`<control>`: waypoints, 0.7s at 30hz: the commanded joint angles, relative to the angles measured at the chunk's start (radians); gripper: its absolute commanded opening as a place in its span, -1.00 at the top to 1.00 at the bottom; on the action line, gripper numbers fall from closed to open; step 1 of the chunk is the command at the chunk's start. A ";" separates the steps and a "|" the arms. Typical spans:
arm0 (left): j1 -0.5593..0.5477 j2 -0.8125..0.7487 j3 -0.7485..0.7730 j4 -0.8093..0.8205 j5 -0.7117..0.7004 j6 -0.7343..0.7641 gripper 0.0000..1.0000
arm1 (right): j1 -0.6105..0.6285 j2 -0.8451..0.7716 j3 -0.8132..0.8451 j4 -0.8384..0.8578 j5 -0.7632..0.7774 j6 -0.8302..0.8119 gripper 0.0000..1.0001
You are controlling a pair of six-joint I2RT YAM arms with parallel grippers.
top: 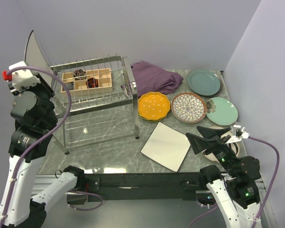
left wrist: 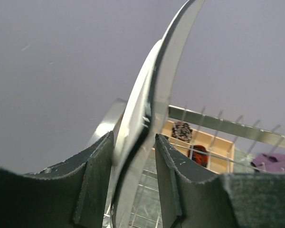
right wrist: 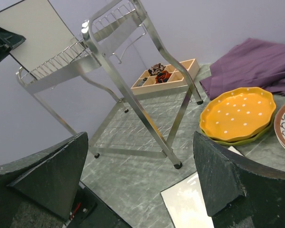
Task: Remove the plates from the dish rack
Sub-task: Unload the plate from the dish rack.
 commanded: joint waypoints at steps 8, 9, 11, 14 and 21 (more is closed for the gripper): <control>-0.001 -0.012 -0.010 -0.013 0.160 -0.055 0.01 | 0.010 -0.018 0.019 0.011 0.011 -0.023 -0.94; -0.001 -0.013 -0.010 -0.013 0.160 -0.055 0.00 | 0.009 -0.018 0.020 0.011 0.013 -0.023 -0.94; -0.001 -0.024 -0.019 -0.003 0.171 -0.046 0.01 | 0.010 -0.018 0.022 0.008 0.011 -0.023 -0.94; -0.001 -0.028 -0.037 0.016 0.186 -0.037 0.15 | 0.010 -0.018 0.022 0.009 0.010 -0.023 -0.94; -0.001 -0.001 0.001 0.000 0.186 -0.023 0.51 | 0.010 -0.019 0.021 0.008 0.013 -0.025 -0.95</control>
